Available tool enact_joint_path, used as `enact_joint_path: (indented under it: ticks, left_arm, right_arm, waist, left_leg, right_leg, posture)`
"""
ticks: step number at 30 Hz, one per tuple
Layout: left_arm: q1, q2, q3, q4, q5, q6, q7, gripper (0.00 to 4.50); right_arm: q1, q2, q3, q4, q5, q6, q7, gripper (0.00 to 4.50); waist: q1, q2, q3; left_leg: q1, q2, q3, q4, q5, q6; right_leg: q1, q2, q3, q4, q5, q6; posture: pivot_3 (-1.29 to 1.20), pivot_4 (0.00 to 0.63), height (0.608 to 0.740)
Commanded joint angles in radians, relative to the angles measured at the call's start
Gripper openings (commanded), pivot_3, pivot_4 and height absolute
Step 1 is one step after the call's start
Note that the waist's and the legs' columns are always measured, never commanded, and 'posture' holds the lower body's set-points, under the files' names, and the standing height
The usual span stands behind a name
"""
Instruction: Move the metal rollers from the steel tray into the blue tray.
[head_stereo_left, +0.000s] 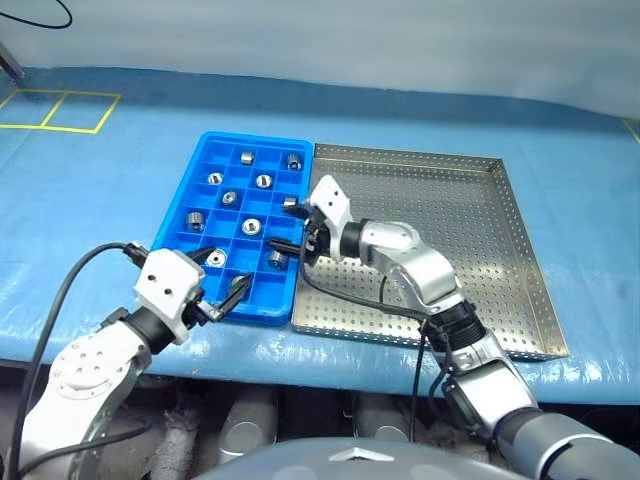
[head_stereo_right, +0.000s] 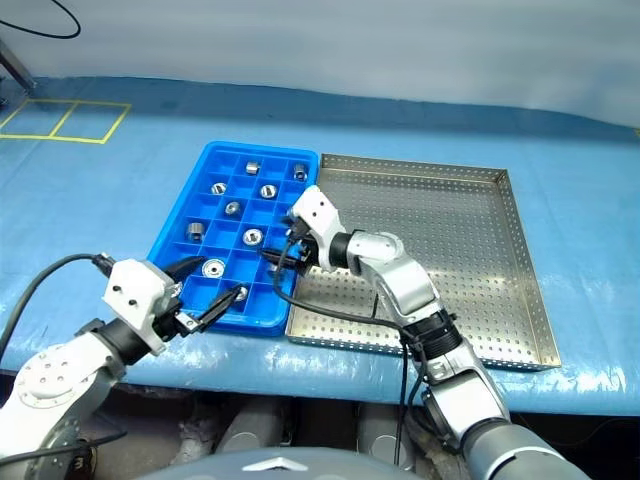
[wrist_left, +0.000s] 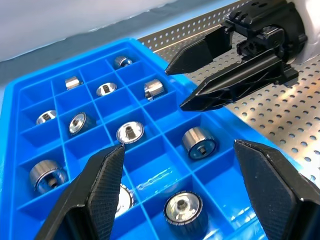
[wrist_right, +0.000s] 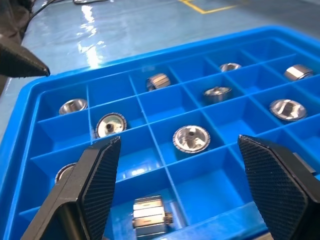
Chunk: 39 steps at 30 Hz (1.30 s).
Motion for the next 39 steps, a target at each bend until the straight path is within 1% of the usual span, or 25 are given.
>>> enact_joint_path:
  ticks: [1,3,7,10,13,14,17,22,29,34,37,39]
  left_arm:
    - [-0.089,-0.021,-0.033,0.050,0.016,-0.053,0.015,3.81]
    - [-0.158,-0.050,-0.055,0.104,0.023,-0.076,0.031,3.81]
    - [-0.283,-0.091,-0.122,0.220,0.038,-0.124,0.014,3.81]
    - [-0.348,-0.102,-0.157,0.297,0.031,-0.153,-0.024,3.81]
    - [-0.405,-0.112,-0.176,0.382,0.017,-0.178,-0.064,3.81]
    - [-0.422,-0.110,-0.188,0.415,0.028,-0.189,-0.075,3.81]
    - [-0.456,-0.118,-0.208,0.486,0.037,-0.219,-0.101,3.81]
    - [-0.464,-0.125,-0.213,0.514,0.037,-0.239,-0.117,3.81]
    - [-0.437,-0.123,-0.215,0.501,0.040,-0.239,-0.114,3.81]
    - [-0.420,-0.120,-0.214,0.492,0.041,-0.236,-0.112,3.81]
    - [-0.416,-0.119,-0.213,0.488,0.042,-0.234,-0.110,3.81]
    - [-0.415,-0.119,-0.213,0.487,0.043,-0.233,-0.108,3.81]
  right_arm:
    - [0.043,-0.049,-0.092,-0.064,-0.022,-0.088,-0.044,3.95]
    - [0.074,-0.090,-0.138,-0.084,-0.020,-0.088,-0.060,3.95]
    - [0.150,-0.180,-0.259,-0.155,0.032,-0.018,-0.070,3.95]
    - [0.216,-0.242,-0.317,-0.212,0.075,0.010,-0.037,3.95]
    - [0.272,-0.283,-0.353,-0.246,0.095,0.021,-0.028,4.47]
    - [0.291,-0.287,-0.361,-0.256,0.098,0.014,-0.030,4.47]
    - [0.322,-0.251,-0.388,-0.277,0.099,-0.044,-0.065,4.47]
    - [0.349,-0.227,-0.377,-0.291,0.103,-0.069,-0.086,4.47]
    - [0.329,-0.220,-0.357,-0.275,0.102,-0.072,-0.085,4.47]
    - [0.320,-0.218,-0.349,-0.273,0.104,-0.072,-0.080,4.47]
    - [0.318,-0.219,-0.346,-0.273,0.104,-0.073,-0.080,4.47]
    - [0.317,-0.219,-0.345,-0.272,0.103,-0.075,-0.081,4.47]
  waist:
    - [0.000,0.000,0.000]
    - [0.002,0.000,0.000]
    - [-0.012,0.001,0.000]
    - [-0.038,0.001,-0.001]
    - [-0.061,0.001,-0.001]
    - [-0.074,0.001,-0.001]
    - [-0.098,0.001,-0.001]
    - [-0.135,0.001,-0.001]
    - [-0.145,0.001,-0.001]
    - [-0.141,0.001,-0.001]
    - [-0.138,0.001,-0.001]
    - [-0.137,0.001,-0.001]
  left_leg:
    - [0.000,0.000,0.000,0.000,0.000,0.000]
    - [0.000,-0.001,-0.001,0.000,0.000,0.000]
    - [0.000,-0.002,0.000,0.000,0.000,0.000]
    - [-0.001,-0.002,0.000,0.000,0.000,0.001]
    - [-0.001,-0.001,0.001,0.000,-0.001,0.002]
    - [-0.001,-0.001,0.002,0.000,-0.001,0.002]
    - [0.000,0.000,0.005,0.001,-0.001,0.003]
    - [0.001,0.001,0.009,0.002,-0.002,0.004]
    - [0.002,0.000,0.012,0.003,-0.003,0.006]
    - [0.002,0.000,0.013,0.003,-0.003,0.006]
    - [0.002,0.000,0.013,0.003,-0.003,0.006]
    - [0.002,0.000,0.013,0.003,-0.003,0.006]
  right_leg:
    - [0.000,0.000,0.000,0.000,0.000,0.000]
    - [0.001,-0.001,-0.001,0.000,0.000,0.000]
    - [0.001,-0.002,0.000,-0.001,0.002,0.003]
    - [0.000,-0.002,0.000,-0.001,0.002,0.004]
    - [0.000,-0.002,0.000,-0.001,0.002,0.004]
    - [0.000,-0.001,0.001,-0.001,0.002,0.004]
    - [0.000,0.000,0.004,0.000,0.003,0.005]
    - [0.000,0.002,0.009,0.000,0.002,0.013]
    - [0.000,0.002,0.014,0.000,0.004,0.015]
    - [-0.001,0.002,0.014,0.000,0.004,0.015]
    - [-0.001,0.002,0.014,0.000,0.006,0.011]
    - [-0.001,0.002,0.014,0.000,0.006,0.011]
  posture:
    - [0.05,0.150,0.740]
    - [0.03,0.150,0.740]
    - [-0.06,0.150,0.740]
    - [-0.11,0.150,0.740]
    - [-0.15,0.150,0.740]
    - [-0.17,0.150,0.740]
    - [-0.19,0.150,0.740]
    - [-0.20,0.150,0.740]
    - [-0.18,0.150,0.740]
    - [-0.17,0.150,0.740]
    - [-0.16,0.150,0.740]
    - [-0.16,0.150,0.740]
